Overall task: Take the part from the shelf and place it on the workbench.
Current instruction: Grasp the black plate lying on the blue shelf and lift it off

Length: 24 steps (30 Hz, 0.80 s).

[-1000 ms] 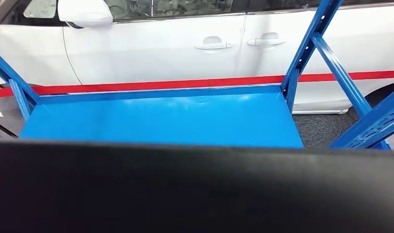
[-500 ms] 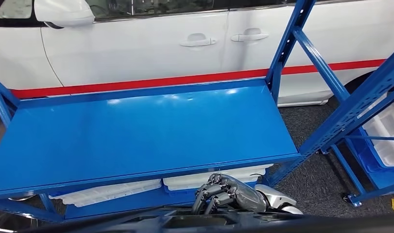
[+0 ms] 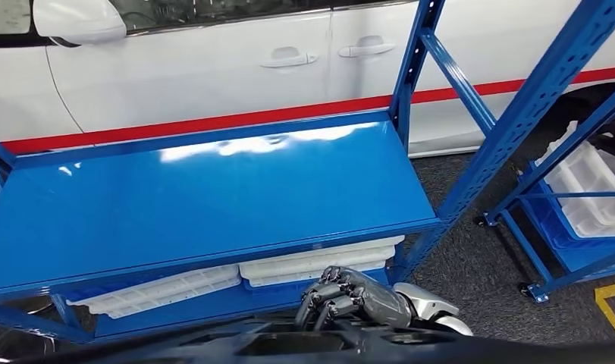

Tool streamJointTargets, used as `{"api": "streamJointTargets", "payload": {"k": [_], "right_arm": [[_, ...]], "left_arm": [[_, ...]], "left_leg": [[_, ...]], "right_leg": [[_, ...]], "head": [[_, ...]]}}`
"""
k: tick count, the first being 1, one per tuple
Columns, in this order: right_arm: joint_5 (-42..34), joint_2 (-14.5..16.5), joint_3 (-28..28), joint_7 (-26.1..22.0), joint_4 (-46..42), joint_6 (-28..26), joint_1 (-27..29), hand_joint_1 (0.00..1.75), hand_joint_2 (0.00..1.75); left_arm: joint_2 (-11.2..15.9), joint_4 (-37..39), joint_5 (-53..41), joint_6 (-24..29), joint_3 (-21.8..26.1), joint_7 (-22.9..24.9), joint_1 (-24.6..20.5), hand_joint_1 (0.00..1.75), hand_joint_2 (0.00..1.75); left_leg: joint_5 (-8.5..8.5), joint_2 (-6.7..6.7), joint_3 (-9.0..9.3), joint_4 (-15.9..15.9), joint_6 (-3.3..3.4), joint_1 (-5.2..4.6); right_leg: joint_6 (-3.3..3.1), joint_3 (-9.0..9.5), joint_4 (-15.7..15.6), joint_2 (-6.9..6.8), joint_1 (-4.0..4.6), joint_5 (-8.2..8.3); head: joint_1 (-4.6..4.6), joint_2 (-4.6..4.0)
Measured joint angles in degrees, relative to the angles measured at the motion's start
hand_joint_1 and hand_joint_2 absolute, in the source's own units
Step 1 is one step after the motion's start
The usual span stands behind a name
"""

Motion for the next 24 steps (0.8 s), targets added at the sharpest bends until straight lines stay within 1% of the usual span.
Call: {"api": "streamJointTargets", "payload": {"k": [1,2,3,4,5,6,7,8,9,10,11,12,13,14,15,16,17,18,19,20,21,22,23,24], "right_arm": [[-0.04,0.01,0.10,-0.02,0.01,0.01,-0.05,1.71,1.75],[-0.08,0.01,0.19,-0.01,0.02,0.01,-0.04,1.71,1.75],[-0.11,0.01,0.26,-0.01,0.03,0.02,-0.04,1.71,1.75],[-0.14,0.00,0.30,-0.01,0.03,0.02,-0.03,1.71,1.75],[-0.18,0.00,0.31,-0.01,0.04,0.02,-0.04,1.71,1.75],[-0.20,0.00,0.31,-0.01,0.04,0.03,-0.05,1.71,1.75],[-0.22,-0.01,0.31,-0.01,0.04,0.07,-0.11,1.71,1.75],[-0.25,0.00,0.32,0.01,0.04,0.17,-0.22,1.71,1.75],[-0.26,0.00,0.32,0.02,0.03,0.33,-0.36,1.71,1.75],[-0.28,0.00,0.33,0.03,0.03,0.56,-0.52,1.71,1.75],[-0.29,0.01,0.34,0.06,0.02,0.82,-0.65,1.71,1.75],[-0.32,0.01,0.35,0.09,0.02,1.03,-0.75,1.71,1.75],[-0.33,0.00,0.36,0.17,0.01,1.20,-0.86,1.71,1.75],[-0.34,-0.01,0.37,0.27,0.01,1.31,-1.00,1.71,1.75],[-0.35,-0.01,0.38,0.37,0.00,1.35,-1.12,1.71,1.75],[-0.37,-0.02,0.38,0.45,0.01,1.40,-1.23,1.71,1.75],[-0.38,-0.03,0.38,0.49,0.02,1.50,-1.28,1.71,1.75],[-0.40,-0.07,0.38,0.50,0.04,1.66,-1.28,1.71,1.75],[-0.44,-0.11,0.38,0.50,0.06,1.83,-1.28,1.71,1.75],[-0.51,-0.16,0.38,0.50,0.08,1.97,-1.28,1.71,1.75],[-0.60,-0.19,0.38,0.50,0.09,2.05,-1.28,1.71,1.75],[-0.73,-0.21,0.38,0.50,0.08,2.04,-1.29,1.71,1.75],[-0.89,-0.21,0.38,0.50,0.07,1.99,-1.29,1.71,1.75],[-1.08,-0.21,0.38,0.50,0.07,1.94,-1.26,1.71,1.75]], "left_arm": [[0.12,0.00,-0.01,0.02,0.00,-0.01,0.02,0.00,0.00],[0.27,0.00,-0.01,0.04,0.00,-0.02,0.05,0.00,0.00],[0.38,0.00,-0.01,0.05,0.00,-0.02,0.08,0.00,0.00],[0.48,0.00,-0.01,0.05,0.00,-0.02,0.11,0.00,0.00],[0.57,0.00,-0.01,0.06,0.00,-0.02,0.10,0.00,0.00],[0.64,0.00,-0.01,0.06,0.00,-0.02,0.07,0.00,0.00],[0.70,0.00,-0.01,0.06,0.00,-0.05,0.03,0.00,0.00],[0.75,0.00,-0.01,0.06,0.00,-0.10,0.00,0.00,0.00],[0.77,0.00,-0.01,0.05,0.00,-0.16,-0.02,0.00,0.00],[0.78,0.00,-0.01,0.04,0.00,-0.22,-0.02,0.00,0.00],[0.76,0.00,-0.01,0.02,0.00,-0.26,-0.01,0.00,0.00],[0.73,0.00,-0.02,-0.01,0.00,-0.26,-0.05,0.00,0.00],[0.70,0.00,-0.04,-0.03,0.00,-0.25,-0.11,0.00,0.00],[0.67,0.00,-0.08,-0.04,-0.01,-0.22,-0.16,0.00,0.00],[0.65,0.00,-0.11,-0.04,-0.01,-0.19,-0.21,0.00,0.00],[0.64,0.00,-0.15,-0.03,-0.02,-0.15,-0.21,0.00,0.00],[0.63,0.00,-0.17,-0.03,-0.02,-0.11,-0.19,0.00,0.00],[0.62,0.00,-0.19,-0.03,-0.02,-0.08,-0.17,0.00,0.00],[0.62,0.00,-0.20,-0.03,-0.02,-0.05,-0.17,0.00,0.00],[0.62,0.00,-0.21,-0.02,-0.02,-0.04,-0.17,0.00,0.00],[0.61,0.00,-0.23,-0.01,-0.02,-0.04,-0.18,0.00,0.00],[0.44,0.01,-0.29,0.00,-0.02,-0.03,-0.18,0.00,0.00],[0.30,0.02,-0.37,0.01,-0.02,-0.02,-0.19,0.00,0.00],[0.15,0.02,-0.45,0.03,-0.02,0.00,-0.19,0.00,0.00]], "left_leg": [[-2.49,-0.04,-1.46,4.29,-0.04,-0.03],[-4.05,-0.07,-2.53,7.90,-0.15,-0.06],[-4.46,-0.09,-2.73,9.78,-0.26,-0.08],[-3.73,-0.09,-1.83,9.39,-0.36,-0.08],[-2.15,-0.09,0.23,6.61,-0.45,-0.05],[-0.49,-0.09,3.01,2.24,-0.55,0.04],[0.66,-0.18,5.60,-2.01,-0.60,0.02],[1.35,-0.31,7.30,-5.11,-0.51,0.02],[1.53,-0.46,8.06,-6.75,-0.37,0.01],[1.55,-0.59,7.98,-6.98,-0.14,-0.10],[1.73,-0.61,7.50,-6.81,0.19,-0.05],[1.93,-0.53,7.16,-6.70,0.57,-0.03],[2.21,-0.44,6.75,-6.61,1.08,-0.04],[2.53,-0.33,6.29,-6.61,1.63,-0.07],[2.86,-0.21,5.82,-6.54,2.12,-0.21],[3.17,-0.12,5.25,-6.44,2.48,-0.40],[3.48,-0.03,4.68,-6.32,2.71,-0.62],[3.80,0.04,4.14,-6.20,2.85,-0.83],[4.11,0.07,3.66,-6.10,2.91,-1.02],[4.44,0.07,3.27,-6.06,2.94,-1.23],[4.77,0.06,2.96,-6.06,2.95,-1.41],[5.07,0.05,2.71,-6.06,2.93,-1.53],[5.39,0.04,2.51,-6.06,2.83,-1.61],[5.75,0.04,2.28,-6.06,2.58,-1.57]], "right_leg": [[-0.16,-0.66,0.30,-0.02,0.11,0.24],[-0.20,-1.30,0.63,-0.04,0.22,0.45],[-0.17,-1.86,0.87,-0.05,0.29,0.70],[-0.08,-2.35,1.11,-0.04,0.29,0.92],[0.06,-2.74,1.36,-0.02,0.24,1.09],[0.23,-3.02,1.61,-0.01,0.20,1.20],[0.43,-3.36,1.92,0.03,0.26,1.29],[0.71,-3.71,2.23,0.07,0.39,1.46],[1.00,-4.06,2.52,0.12,0.56,1.67],[1.28,-4.39,2.71,0.18,0.68,1.95],[1.52,-4.65,2.89,0.22,0.67,2.16],[1.73,-4.99,3.32,0.26,0.55,1.84],[1.98,-5.54,4.45,0.27,0.41,0.72],[2.25,-6.47,6.69,0.26,0.26,-1.21],[2.54,-7.76,10.17,0.26,0.14,-3.85],[2.74,-9.17,14.30,0.25,0.10,-6.44],[2.80,-10.26,17.97,0.24,0.07,-8.24],[2.71,-10.63,20.23,0.25,0.11,-8.93],[2.47,-10.00,20.40,0.26,0.21,-8.40],[2.03,-8.29,18.38,0.27,0.42,-6.95],[1.33,-5.71,14.67,0.29,0.73,-5.22],[0.41,-2.83,10.29,0.29,1.16,-3.98],[-0.43,-0.37,6.28,0.24,1.56,-3.26],[-1.04,1.15,3.56,0.24,1.93,-3.02]], "head": [[-0.01,0.00],[0.00,0.00],[-0.01,0.00],[0.00,0.00],[0.00,0.00],[0.00,0.00],[0.00,0.00],[0.01,0.00],[0.03,0.00],[0.04,0.00],[0.05,0.00],[0.05,0.00],[0.07,0.00],[0.09,0.00],[0.11,0.00],[0.13,0.00],[0.13,0.00],[0.12,0.00],[0.12,0.00],[0.11,0.00],[0.11,0.00],[0.10,0.00],[0.10,0.00],[0.09,0.00]]}}
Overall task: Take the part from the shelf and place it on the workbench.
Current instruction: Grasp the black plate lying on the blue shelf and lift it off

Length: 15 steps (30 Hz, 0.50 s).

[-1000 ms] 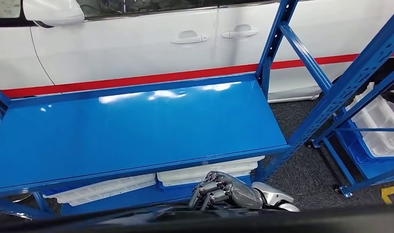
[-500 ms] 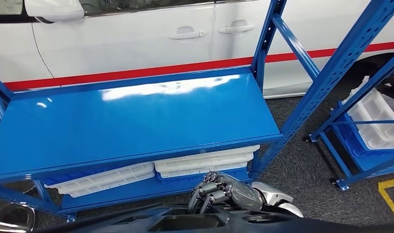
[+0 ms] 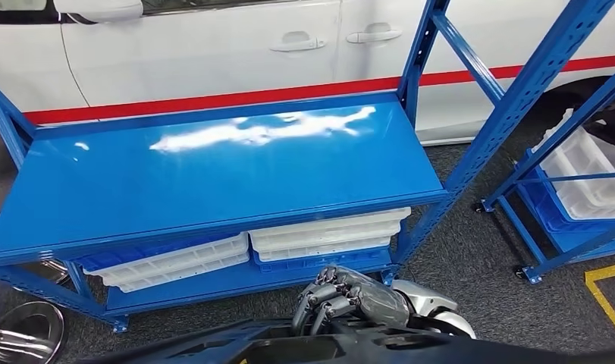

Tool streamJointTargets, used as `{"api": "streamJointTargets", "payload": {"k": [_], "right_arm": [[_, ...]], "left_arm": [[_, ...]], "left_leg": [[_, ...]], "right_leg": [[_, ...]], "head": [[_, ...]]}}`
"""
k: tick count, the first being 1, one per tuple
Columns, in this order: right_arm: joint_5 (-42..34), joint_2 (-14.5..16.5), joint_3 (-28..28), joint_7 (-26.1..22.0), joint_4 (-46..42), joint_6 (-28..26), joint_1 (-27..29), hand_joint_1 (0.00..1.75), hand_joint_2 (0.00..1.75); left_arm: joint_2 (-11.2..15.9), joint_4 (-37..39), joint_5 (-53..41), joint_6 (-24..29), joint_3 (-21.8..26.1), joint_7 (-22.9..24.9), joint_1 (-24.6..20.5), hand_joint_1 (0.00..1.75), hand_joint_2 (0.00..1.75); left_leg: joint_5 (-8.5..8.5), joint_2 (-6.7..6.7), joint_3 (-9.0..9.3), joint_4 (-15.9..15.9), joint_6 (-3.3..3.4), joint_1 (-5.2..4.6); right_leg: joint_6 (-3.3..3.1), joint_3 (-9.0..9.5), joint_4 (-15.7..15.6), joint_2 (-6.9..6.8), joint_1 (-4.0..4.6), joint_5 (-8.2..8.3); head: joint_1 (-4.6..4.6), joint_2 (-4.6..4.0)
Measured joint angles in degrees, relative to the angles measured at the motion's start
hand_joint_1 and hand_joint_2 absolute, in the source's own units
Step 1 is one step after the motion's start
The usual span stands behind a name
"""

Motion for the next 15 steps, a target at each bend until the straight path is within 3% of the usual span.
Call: {"api": "streamJointTargets", "payload": {"k": [1,3,4,6,8,9,10,11,13,15], "right_arm": [[-0.17,0.00,0.01,0.00,-0.01,-0.05,0.04,1.71,1.75],[-0.37,0.00,0.03,0.01,0.00,-0.11,0.21,1.71,1.75],[-0.38,0.01,0.07,0.01,0.01,-0.12,0.27,1.71,1.75],[-0.41,0.01,0.20,0.00,0.02,-0.11,0.39,1.71,1.75],[-0.47,0.01,0.36,0.01,0.06,-0.11,0.56,1.71,1.75],[-0.57,0.01,0.42,0.02,0.09,-0.13,0.71,1.71,1.75],[-0.70,0.02,0.45,0.04,0.12,-0.15,0.91,1.71,1.75],[-0.93,0.02,0.48,0.06,0.14,-0.23,1.14,1.71,1.75],[-1.43,0.02,0.49,0.09,0.15,-0.53,1.72,1.71,1.75],[-2.05,0.03,0.50,0.14,0.14,-0.80,2.21,1.71,1.75]], "left_arm": [[-0.14,0.01,-0.06,0.01,0.00,0.02,0.01,0.00,0.00],[-0.10,0.00,-0.09,0.04,-0.01,0.04,0.07,0.00,0.00],[-0.08,0.00,-0.09,0.04,-0.01,0.06,0.10,0.00,0.00],[-0.03,0.00,-0.11,0.04,-0.02,0.10,0.13,0.00,0.00],[-0.03,0.00,-0.15,0.05,-0.02,0.12,0.16,0.00,0.00],[-0.01,0.00,-0.15,0.13,-0.02,0.15,0.17,0.00,0.00],[0.01,0.00,-0.15,0.24,-0.02,0.20,0.17,0.00,0.00],[0.04,0.00,-0.15,0.38,-0.02,0.27,0.18,0.00,0.00],[0.12,0.00,-0.15,0.62,-0.02,0.43,0.16,0.00,0.00],[0.15,0.00,-0.15,0.70,-0.02,0.51,0.15,0.00,0.00]], "left_leg": [[0.37,0.03,-0.22,-0.04,-0.30,0.12],[0.88,0.07,-0.65,-0.08,-1.01,0.20],[0.15,0.02,-1.04,0.41,-1.26,0.17],[-4.28,-0.13,-2.71,4.79,-1.66,0.19],[-9.34,-0.18,-4.89,12.34,-2.10,0.29],[-10.25,-0.17,-5.43,15.37,-2.31,0.32],[-9.81,-0.17,-5.19,16.77,-2.49,0.35],[-8.42,-0.16,-4.02,16.30,-2.61,0.39],[-5.65,-0.19,1.01,10.14,-2.68,0.50],[-5.48,-0.37,6.03,2.75,-2.41,0.38]], "right_leg": [[-0.33,0.57,-1.36,0.00,0.28,-0.03],[-0.25,0.26,-2.28,-0.08,0.22,0.88],[-0.22,0.02,-2.70,-0.18,0.01,1.51],[-0.17,-0.98,-3.04,-0.42,-0.43,2.70],[-0.24,-2.77,-2.13,-0.46,-0.41,3.29],[-0.14,-3.73,-1.54,-0.48,-0.42,3.53],[-0.04,-4.64,-1.04,-0.50,-0.43,3.82],[0.11,-5.51,-0.57,-0.51,-0.46,4.12],[0.56,-6.67,-0.04,-0.50,-0.48,4.75],[1.10,-7.25,0.37,-0.50,-0.35,5.33]], "head": [[-0.01,0.00],[0.01,0.00],[0.01,0.00],[0.00,0.01],[0.00,0.01],[-0.01,0.01],[-0.01,0.00],[-0.01,0.00],[-0.01,0.00],[0.00,0.00]]}}
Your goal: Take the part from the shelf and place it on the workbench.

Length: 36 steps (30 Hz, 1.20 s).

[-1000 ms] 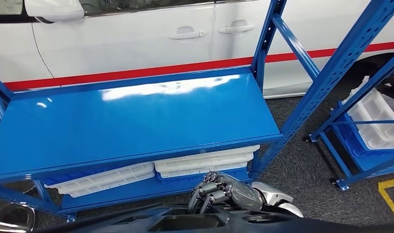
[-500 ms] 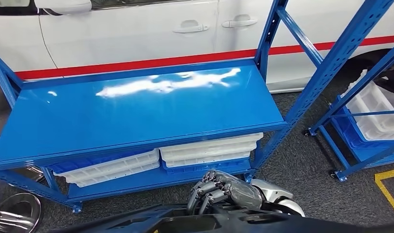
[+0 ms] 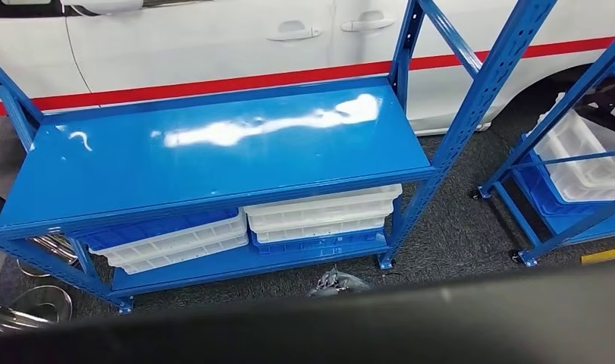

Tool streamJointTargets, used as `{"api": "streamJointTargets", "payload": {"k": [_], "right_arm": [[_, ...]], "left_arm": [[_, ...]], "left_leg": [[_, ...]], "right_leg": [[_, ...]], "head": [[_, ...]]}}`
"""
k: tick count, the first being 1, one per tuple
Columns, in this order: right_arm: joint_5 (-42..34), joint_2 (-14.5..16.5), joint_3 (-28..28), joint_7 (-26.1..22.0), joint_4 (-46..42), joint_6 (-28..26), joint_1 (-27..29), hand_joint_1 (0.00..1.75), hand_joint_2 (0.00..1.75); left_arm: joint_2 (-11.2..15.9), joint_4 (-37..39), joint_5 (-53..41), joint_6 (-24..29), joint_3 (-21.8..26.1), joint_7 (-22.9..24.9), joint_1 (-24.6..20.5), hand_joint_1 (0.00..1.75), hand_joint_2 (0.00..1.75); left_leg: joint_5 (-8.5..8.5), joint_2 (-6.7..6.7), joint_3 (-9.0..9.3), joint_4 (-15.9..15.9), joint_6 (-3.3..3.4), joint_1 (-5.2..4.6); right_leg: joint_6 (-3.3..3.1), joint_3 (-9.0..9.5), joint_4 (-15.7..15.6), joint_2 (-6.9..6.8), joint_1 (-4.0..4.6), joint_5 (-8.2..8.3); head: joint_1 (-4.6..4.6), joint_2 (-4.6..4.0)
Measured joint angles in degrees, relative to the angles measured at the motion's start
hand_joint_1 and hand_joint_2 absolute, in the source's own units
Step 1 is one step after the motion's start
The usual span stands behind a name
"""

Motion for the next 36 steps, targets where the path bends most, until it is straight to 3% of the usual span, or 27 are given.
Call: {"api": "streamJointTargets", "payload": {"k": [2,4,5,7,9,10,11,12,14,16,17,19,21,22,24,25,26,27,28,30,32,33,35,36], "right_arm": [[-1.03,0.02,0.01,0.31,-0.01,-0.03,0.41,1.71,1.75],[-2.08,0.06,0.02,0.82,-0.01,-0.02,0.88,1.71,1.75],[-2.45,0.10,0.03,1.01,-0.01,-0.07,1.15,1.71,1.75],[-2.88,0.33,0.05,1.14,-0.01,-0.25,1.70,1.71,1.75],[-2.93,0.62,0.21,1.24,-0.03,-0.41,2.15,1.71,1.75],[-2.68,0.72,0.33,1.30,-0.04,-0.50,2.35,1.71,1.75],[-2.34,0.76,0.44,1.35,-0.05,-0.64,2.54,1.71,1.75],[-1.98,0.79,0.53,1.38,-0.05,-0.83,2.70,1.71,1.75],[-1.60,0.81,0.62,1.42,-0.13,-1.15,2.86,1.71,1.75],[-1.53,0.84,0.69,1.41,-0.35,-1.26,2.85,1.71,1.75],[-1.51,0.85,0.72,1.40,-0.49,-1.27,2.84,1.71,1.75],[-1.48,0.85,0.76,1.39,-0.65,-1.28,2.85,1.71,1.75],[-1.47,0.94,0.80,1.39,-0.71,-1.28,2.85,1.71,1.75],[-1.50,1.01,0.83,1.38,-0.72,-1.28,2.86,1.71,1.75],[-1.56,1.12,0.89,1.37,-0.73,-1.28,2.96,1.71,1.75],[-1.59,1.13,0.90,1.36,-0.73,-1.28,3.06,1.71,1.75],[-1.58,1.12,0.91,1.32,-0.73,-1.31,3.20,1.71,1.75],[-1.53,1.10,0.91,1.25,-0.73,-1.34,3.35,1.71,1.75],[-1.48,1.09,0.91,1.16,-0.73,-1.39,3.48,1.71,1.75],[-1.36,1.05,0.91,1.03,-0.74,-1.57,3.63,1.71,1.75],[-1.31,1.02,0.91,1.02,-0.80,-1.70,3.64,1.71,1.75],[-1.33,1.01,0.91,1.02,-0.84,-1.68,3.62,1.71,1.75],[-1.48,0.98,0.91,1.06,-0.86,-1.48,3.57,1.71,1.75],[-1.56,0.96,0.91,1.09,-0.86,-1.36,3.54,1.71,1.75]], "left_arm": [[-0.01,0.00,0.01,0.01,0.00,0.02,0.04,0.00,0.00],[-0.09,0.01,0.01,0.03,0.00,0.00,0.17,0.00,0.00],[-0.15,0.02,0.01,0.08,0.01,-0.01,0.24,0.00,0.00],[-0.22,0.02,0.03,0.22,0.02,-0.04,0.31,0.00,0.00],[-0.22,0.02,0.01,0.33,0.02,-0.05,0.37,0.00,0.00],[-0.22,0.02,-0.03,0.37,0.02,-0.05,0.42,0.00,0.00],[-0.22,0.02,-0.09,0.43,0.02,-0.05,0.48,0.00,0.00],[-0.22,0.02,-0.16,0.51,0.02,-0.05,0.54,0.00,0.00],[-0.26,0.02,-0.36,0.64,0.02,-0.05,0.62,0.00,0.00],[-0.40,0.02,-0.50,0.68,0.02,-0.05,0.65,0.00,0.00],[-0.48,0.02,-0.52,0.68,0.02,-0.05,0.66,0.00,0.00],[-0.51,0.02,-0.52,0.70,0.02,-0.05,0.73,0.00,0.00],[-0.50,0.02,-0.53,0.72,0.02,-0.04,0.81,0.00,0.00],[-0.49,0.02,-0.54,0.73,0.02,-0.02,0.86,0.00,0.00],[-0.48,0.02,-0.56,0.73,0.02,0.16,0.89,0.00,0.00],[-0.47,0.02,-0.60,0.73,0.02,0.42,0.91,0.00,0.00],[-0.48,0.02,-0.75,0.73,0.02,0.88,0.93,0.00,0.00],[-0.52,0.02,-1.00,0.76,0.02,1.52,0.97,0.00,0.00],[-0.58,0.02,-1.30,0.84,0.02,2.18,1.02,0.00,0.00],[-0.70,0.02,-1.93,1.04,0.01,3.17,1.02,0.00,0.00],[-0.85,0.02,-2.38,1.15,-0.01,3.43,0.95,0.00,0.00],[-0.92,0.02,-2.57,1.13,-0.02,3.41,0.93,0.00,0.00],[-1.16,0.03,-2.85,0.99,-0.05,3.22,1.01,0.00,0.00],[-1.28,0.03,-3.00,0.91,-0.09,3.09,1.01,0.00,0.00]], "left_leg": [[-0.62,-0.18,1.49,-2.99,0.50,-0.16],[-0.35,-0.10,0.81,-3.21,1.27,0.05],[-0.04,-0.02,0.47,-3.27,1.76,0.15],[0.73,0.22,-0.41,-3.28,2.66,0.22],[1.62,0.38,-1.67,-3.06,3.10,0.16],[2.04,0.44,-2.38,-2.89,3.10,0.14],[2.43,0.49,-3.08,-2.68,3.03,0.14],[2.79,0.52,-3.74,-2.48,2.93,0.13],[3.48,0.51,-4.69,-2.24,2.67,0.13],[4.18,0.47,-5.17,-2.22,2.15,0.10],[4.53,0.47,-5.28,-2.29,1.78,0.17],[5.22,0.50,-5.49,-2.52,0.89,0.29],[3.79,0.40,-6.28,-1.46,0.27,0.32],[1.65,0.33,-7.14,0.55,0.06,0.30],[-3.85,0.25,-9.54,7.60,-0.22,0.35],[-5.63,0.24,-10.53,11.35,-0.35,0.35],[-6.10,0.23,-10.85,13.86,-0.42,0.34],[-5.27,0.23,-10.22,14.45,-0.42,0.33],[-3.56,0.23,-8.48,12.81,-0.32,0.32],[-0.91,0.20,-2.67,4.82,0.16,0.15],[-0.95,0.15,1.71,-2.22,0.76,-0.14],[-1.24,0.13,2.48,-3.79,1.04,-0.34],[-0.61,0.27,1.83,-4.02,1.76,-0.24],[-0.05,0.40,1.34,-4.04,2.19,-0.11]], "right_leg": [[0.50,-0.48,0.32,0.00,0.12,0.69],[0.98,-1.03,0.64,0.09,0.09,0.96],[1.28,-1.38,1.12,0.20,0.03,0.34],[1.97,-2.84,4.77,0.41,-0.36,-3.55],[2.59,-5.08,11.88,0.46,-0.79,-8.58],[2.78,-5.81,15.14,0.46,-1.00,-9.88],[2.88,-5.79,16.92,0.46,-1.16,-9.90],[2.86,-4.79,16.71,0.46,-1.27,-8.85],[2.30,0.34,10.17,0.49,-1.23,-5.79],[1.46,5.69,1.89,0.50,-0.86,-4.97],[1.13,6.98,-0.38,0.50,-0.64,-5.15],[0.69,6.94,-1.45,0.49,-0.46,-4.83],[-0.04,6.18,-1.95,0.29,-0.66,-3.65],[-0.43,5.58,-2.13,0.19,-0.76,-2.98],[-0.98,3.93,-1.69,0.11,-0.56,-2.02],[-1.05,3.00,-1.30,0.10,-0.42,-1.62],[-1.06,2.10,-0.95,0.10,-0.29,-1.22],[-1.03,1.24,-0.63,0.10,-0.19,-0.80],[-0.96,0.46,-0.35,0.12,-0.12,-0.39],[-0.64,-0.63,0.08,0.17,0.03,0.37],[-0.15,-1.08,0.29,0.12,0.12,1.10],[0.13,-1.20,0.31,0.08,0.10,1.52],[0.69,-1.54,0.51,0.13,-0.04,1.98],[1.04,-2.03,1.25,0.26,-0.12,1.12]], "head": [[0.01,0.00],[0.01,0.00],[0.03,0.00],[0.06,0.00],[0.07,0.00],[0.08,0.00],[0.07,0.00],[0.07,0.00],[0.07,0.00],[0.06,0.00],[0.06,0.01],[0.04,0.01],[0.03,0.00],[0.02,0.00],[0.00,0.00],[0.00,0.00],[0.00,0.00],[0.00,0.00],[0.00,0.00],[0.00,0.00],[0.01,0.00],[0.01,0.00],[0.01,0.00],[0.02,0.00]]}}
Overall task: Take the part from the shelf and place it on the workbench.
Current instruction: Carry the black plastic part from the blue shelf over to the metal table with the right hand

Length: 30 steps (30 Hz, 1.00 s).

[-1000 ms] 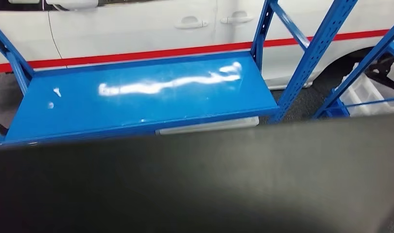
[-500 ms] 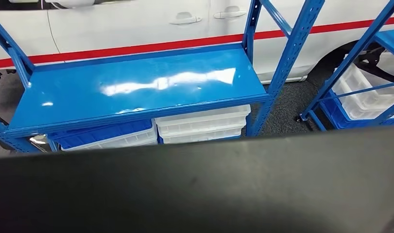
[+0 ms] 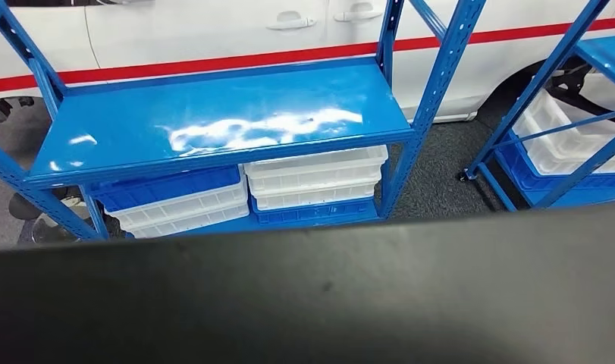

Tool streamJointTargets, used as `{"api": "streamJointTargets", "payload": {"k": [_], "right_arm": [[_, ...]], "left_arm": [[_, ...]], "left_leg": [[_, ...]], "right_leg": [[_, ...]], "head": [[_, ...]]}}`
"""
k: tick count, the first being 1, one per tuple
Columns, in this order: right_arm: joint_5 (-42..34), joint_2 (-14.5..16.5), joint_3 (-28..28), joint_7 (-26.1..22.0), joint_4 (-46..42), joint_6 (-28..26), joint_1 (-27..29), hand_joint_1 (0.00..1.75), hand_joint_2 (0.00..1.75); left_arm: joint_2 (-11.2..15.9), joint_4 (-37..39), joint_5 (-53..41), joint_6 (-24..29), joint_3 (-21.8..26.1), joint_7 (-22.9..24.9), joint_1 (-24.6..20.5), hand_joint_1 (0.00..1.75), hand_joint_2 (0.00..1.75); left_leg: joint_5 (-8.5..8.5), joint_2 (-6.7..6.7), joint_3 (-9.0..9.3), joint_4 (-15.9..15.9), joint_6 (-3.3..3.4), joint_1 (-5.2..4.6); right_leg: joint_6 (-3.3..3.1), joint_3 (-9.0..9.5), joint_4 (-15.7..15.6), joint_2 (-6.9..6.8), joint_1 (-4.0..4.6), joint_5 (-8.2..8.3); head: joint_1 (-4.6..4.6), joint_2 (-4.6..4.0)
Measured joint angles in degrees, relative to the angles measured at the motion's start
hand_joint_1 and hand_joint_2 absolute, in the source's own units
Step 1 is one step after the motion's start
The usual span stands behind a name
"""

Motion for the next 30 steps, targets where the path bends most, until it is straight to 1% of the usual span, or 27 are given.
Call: {"api": "streamJointTargets", "payload": {"k": [1,2,3,4,5,6,7,8,9,10,11,12,14,15,16,17,19,20,21,22,23,24,25,26,27,29,30], "right_arm": [[-0.04,-0.03,0.00,0.03,0.00,0.08,-0.06,1.71,1.75],[-0.07,-0.08,-0.01,0.04,0.00,0.11,-0.13,1.71,1.75],[-0.07,-0.13,-0.01,0.05,-0.01,0.09,-0.20,1.71,1.75],[-0.07,-0.21,-0.02,0.06,-0.01,0.07,-0.24,1.71,1.75],[-0.07,-0.34,-0.03,0.05,-0.01,0.05,-0.25,1.71,1.75],[-0.07,-0.53,-0.08,0.03,-0.01,0.07,-0.25,1.71,1.75],[-0.07,-0.78,-0.21,-0.02,-0.05,0.09,-0.25,1.71,1.75],[-0.05,-1.05,-0.43,-0.08,-0.16,0.10,-0.25,1.71,1.75],[-0.02,-1.34,-0.74,-0.15,-0.33,0.12,-0.26,1.71,1.75],[0.05,-1.59,-1.12,-0.22,-0.57,0.13,-0.26,1.71,1.75],[0.15,-1.81,-1.51,-0.33,-0.82,0.12,-0.25,1.71,1.75],[0.31,-2.01,-1.91,-0.46,-1.05,0.09,-0.21,1.71,1.75],[0.93,-2.30,-2.65,-0.83,-1.42,0.00,-0.04,1.71,1.75],[1.46,-2.39,-2.94,-1.03,-1.58,-0.09,0.02,1.71,1.75],[2.14,-2.44,-3.19,-1.22,-1.75,-0.25,0.06,1.71,1.75],[2.96,-2.48,-3.36,-1.39,-1.89,-0.52,0.07,1.71,1.75],[4.82,-2.63,-3.54,-1.60,-2.07,-1.35,0.10,1.71,1.75],[5.73,-2.79,-3.56,-1.67,-2.09,-1.77,0.11,1.71,1.75],[6.55,-2.98,-3.56,-1.77,-2.11,-2.13,0.10,1.71,1.75],[7.32,-3.20,-3.56,-1.90,-2.17,-2.43,0.07,1.71,1.75],[7.98,-3.40,-3.55,-2.04,-2.26,-2.61,0.00,1.71,1.75],[8.57,-3.57,-3.53,-2.15,-2.38,-2.74,-0.10,1.71,1.75],[9.04,-3.71,-3.51,-2.21,-2.51,-2.86,-0.23,1.71,1.75],[9.37,-3.84,-3.50,-2.24,-2.63,-2.96,-0.38,1.71,1.75],[9.47,-3.96,-3.49,-2.27,-2.73,-3.04,-0.53,1.71,1.75],[8.72,-4.54,-3.52,-2.36,-2.83,-3.07,-1.10,1.71,1.75],[7.91,-5.02,-3.67,-2.40,-2.85,-2.93,-1.52,1.71,1.75]], "left_arm": [[-0.11,0.01,-0.21,-0.08,-0.08,-0.12,-0.01,0.00,0.00],[-0.22,0.01,-0.44,-0.13,-0.21,-0.21,-0.05,0.00,0.00],[-0.21,0.01,-0.74,-0.14,-0.39,-0.19,-0.09,0.00,0.00],[-0.21,0.01,-1.09,-0.14,-0.62,-0.06,-0.09,0.00,0.00],[-0.21,0.01,-1.38,-0.14,-0.85,0.22,-0.08,0.00,0.00],[-0.20,0.01,-1.65,-0.10,-1.05,0.66,-0.06,0.00,0.00],[-0.17,0.01,-1.90,0.01,-1.19,1.20,-0.03,0.00,0.00],[-0.10,0.01,-2.10,0.17,-1.26,1.72,0.02,0.00,0.00],[0.04,0.01,-2.26,0.40,-1.28,2.16,0.07,0.00,0.00],[0.19,0.01,-2.40,0.63,-1.28,2.45,0.13,0.00,0.00],[0.42,0.01,-2.49,0.86,-1.29,2.61,0.20,0.00,0.00],[0.71,0.01,-2.54,1.11,-1.29,2.78,0.27,0.00,0.00],[1.39,0.01,-2.55,1.83,-1.28,3.37,0.45,0.00,0.00],[1.80,0.01,-2.48,2.32,-1.27,3.81,0.56,0.00,0.00],[2.21,0.01,-2.37,2.92,-1.25,4.23,0.69,0.00,0.00],[2.68,0.01,-2.17,3.62,-1.20,4.56,0.81,0.00,0.00],[3.53,-0.02,-1.70,5.00,-0.98,4.72,0.99,0.00,0.00],[3.90,-0.03,-1.50,5.62,-0.81,4.52,1.03,0.00,0.00],[4.22,-0.04,-1.39,6.16,-0.61,4.15,1.04,0.00,0.00],[4.48,-0.06,-1.33,6.79,-0.38,3.66,1.05,0.00,0.00],[4.63,-0.09,-1.33,7.51,-0.15,3.11,1.04,0.00,0.00],[4.84,-0.16,-1.34,8.33,0.04,2.55,0.99,0.00,0.00],[4.98,-0.22,-1.34,9.09,0.19,2.06,0.93,0.00,0.00],[5.08,-0.29,-1.35,9.70,0.29,1.64,0.87,0.00,0.00],[5.19,-0.34,-1.35,10.08,0.34,1.27,0.81,0.00,0.00],[5.28,-0.36,-1.26,10.26,0.53,0.45,0.76,0.00,0.00],[5.34,-0.36,-1.20,10.16,0.63,0.07,0.68,0.00,0.00]], "left_leg": [[0.66,0.15,-0.62,-0.09,0.43,0.19],[1.31,0.31,-1.35,-0.09,0.72,0.30],[1.90,0.34,-2.12,-0.01,0.86,0.30],[2.46,0.39,-2.95,0.14,0.86,0.32],[3.00,0.42,-3.81,0.32,0.72,0.38],[3.51,0.44,-4.64,0.52,0.52,0.47],[3.97,0.43,-5.44,0.73,0.27,0.62],[4.39,0.42,-6.09,0.92,-0.04,0.78],[4.74,0.38,-6.56,1.05,-0.37,0.90],[5.10,0.34,-6.90,1.15,-0.77,0.99],[5.50,0.31,-7.13,1.16,-1.21,1.04],[5.89,0.29,-7.29,1.06,-1.67,1.08],[6.49,0.27,-7.56,0.81,-2.62,1.29],[5.93,0.21,-7.92,1.23,-2.92,1.39],[4.47,0.15,-8.58,2.62,-3.10,1.47],[2.03,0.08,-9.72,5.49,-3.16,1.50],[-3.00,-0.01,-12.46,13.40,-3.23,1.38],[-4.18,-0.03,-13.35,16.68,-3.24,1.27],[-4.02,-0.04,-13.27,17.96,-3.14,1.14],[-2.94,-0.04,-12.05,17.03,-2.93,0.97],[-1.39,-0.06,-9.67,13.81,-2.56,0.77],[-0.22,-0.09,-6.71,9.33,-1.99,0.49],[0.54,-0.11,-4.04,5.20,-1.47,0.26],[0.88,-0.13,-2.24,2.27,-1.05,0.02],[0.83,-0.11,-1.45,0.81,-0.77,-0.18],[1.23,0.15,-1.57,0.33,-0.44,-0.16],[1.51,0.43,-1.71,0.08,-0.13,0.00]], "right_leg": [[0.39,-0.81,1.84,0.14,-0.14,-1.97],[0.81,-1.88,4.77,0.26,-0.41,-4.79],[1.21,-3.04,8.52,0.29,-0.69,-7.76],[1.56,-4.03,12.39,0.28,-1.02,-10.01],[1.87,-4.43,15.19,0.28,-1.33,-10.86],[2.12,-4.00,16.27,0.27,-1.61,-10.43],[2.33,-2.39,15.09,0.27,-1.86,-9.03],[2.48,0.34,11.78,0.26,-2.08,-7.39],[2.52,3.67,7.31,0.28,-2.17,-6.37],[2.40,6.69,2.86,0.33,-2.10,-6.00],[2.15,8.62,-0.33,0.36,-1.94,-6.13],[1.82,9.45,-2.02,0.40,-1.67,-6.44],[0.78,9.05,-2.81,0.36,-1.44,-6.04],[0.18,8.73,-2.97,0.31,-1.44,-5.60],[-0.48,8.35,-3.13,0.24,-1.47,-5.11],[-1.03,7.84,-3.17,0.16,-1.48,-4.61],[-1.67,6.60,-2.89,0.10,-1.03,-3.89],[-1.81,5.95,-2.70,0.10,-0.78,-3.54],[-1.88,5.36,-2.47,0.10,-0.55,-3.26],[-1.91,4.86,-2.24,0.10,-0.35,-3.03],[-1.88,4.54,-2.03,0.11,-0.19,-2.88],[-1.82,4.35,-1.87,0.10,-0.07,-2.77],[-1.69,4.21,-1.76,0.10,0.07,-2.64],[-1.48,4.11,-1.67,0.12,0.16,-2.47],[-1.22,3.96,-1.58,0.17,0.16,-2.28],[-0.58,3.62,-1.37,0.39,0.14,-1.94],[-0.25,3.30,-0.91,0.51,0.12,-2.25]], "head": [[0.01,0.00],[0.02,0.00],[0.03,0.00],[0.02,0.00],[0.02,0.00],[0.02,0.00],[0.02,0.00],[0.02,0.00],[0.02,0.00],[0.02,0.00],[0.02,0.00],[0.01,0.00],[0.01,0.00],[0.01,0.00],[0.00,0.00],[-0.01,0.00],[-0.01,0.00],[0.00,0.00],[-0.01,0.00],[-0.01,0.00],[-0.02,0.00],[-0.02,0.00],[-0.01,0.00],[0.00,0.00],[0.01,0.00],[-0.01,0.00],[-0.01,0.00]]}}
